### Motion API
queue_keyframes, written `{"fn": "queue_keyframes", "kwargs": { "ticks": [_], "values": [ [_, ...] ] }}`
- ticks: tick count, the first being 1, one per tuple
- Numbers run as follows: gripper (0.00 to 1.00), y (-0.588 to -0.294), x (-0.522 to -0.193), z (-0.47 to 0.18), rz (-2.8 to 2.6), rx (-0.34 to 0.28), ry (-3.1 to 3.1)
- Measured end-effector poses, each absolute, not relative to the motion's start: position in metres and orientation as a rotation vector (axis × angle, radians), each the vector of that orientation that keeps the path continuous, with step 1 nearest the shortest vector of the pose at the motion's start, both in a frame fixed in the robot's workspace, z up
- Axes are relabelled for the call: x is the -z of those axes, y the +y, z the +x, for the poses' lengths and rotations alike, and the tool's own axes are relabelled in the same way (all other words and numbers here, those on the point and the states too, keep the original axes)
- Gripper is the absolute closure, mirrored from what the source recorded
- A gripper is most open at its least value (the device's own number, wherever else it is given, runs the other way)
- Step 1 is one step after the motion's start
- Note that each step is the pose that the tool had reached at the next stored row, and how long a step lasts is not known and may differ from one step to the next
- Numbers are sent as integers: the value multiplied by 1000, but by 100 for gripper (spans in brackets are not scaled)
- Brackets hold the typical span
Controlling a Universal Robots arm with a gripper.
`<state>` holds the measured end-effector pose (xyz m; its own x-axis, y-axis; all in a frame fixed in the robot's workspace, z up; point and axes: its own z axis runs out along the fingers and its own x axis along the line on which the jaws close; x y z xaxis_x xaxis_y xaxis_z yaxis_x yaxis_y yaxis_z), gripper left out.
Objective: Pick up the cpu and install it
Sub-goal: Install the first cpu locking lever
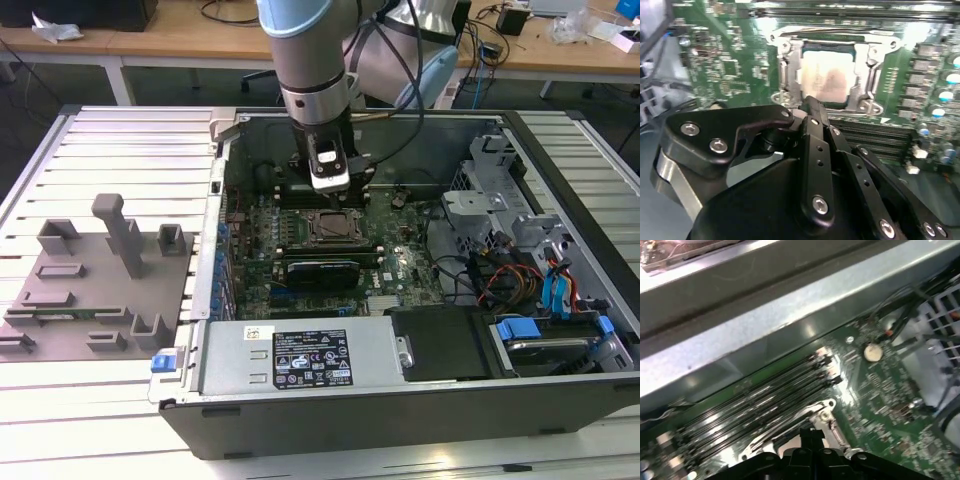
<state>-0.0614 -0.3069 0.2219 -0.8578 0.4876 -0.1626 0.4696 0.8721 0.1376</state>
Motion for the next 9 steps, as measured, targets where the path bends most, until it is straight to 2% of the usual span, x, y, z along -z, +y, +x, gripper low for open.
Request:
{"fn": "queue_keyframes", "kwargs": {
  "ticks": [9],
  "values": [
    [89,-307,-221,-60,746,-110,2892]
  ]
}}
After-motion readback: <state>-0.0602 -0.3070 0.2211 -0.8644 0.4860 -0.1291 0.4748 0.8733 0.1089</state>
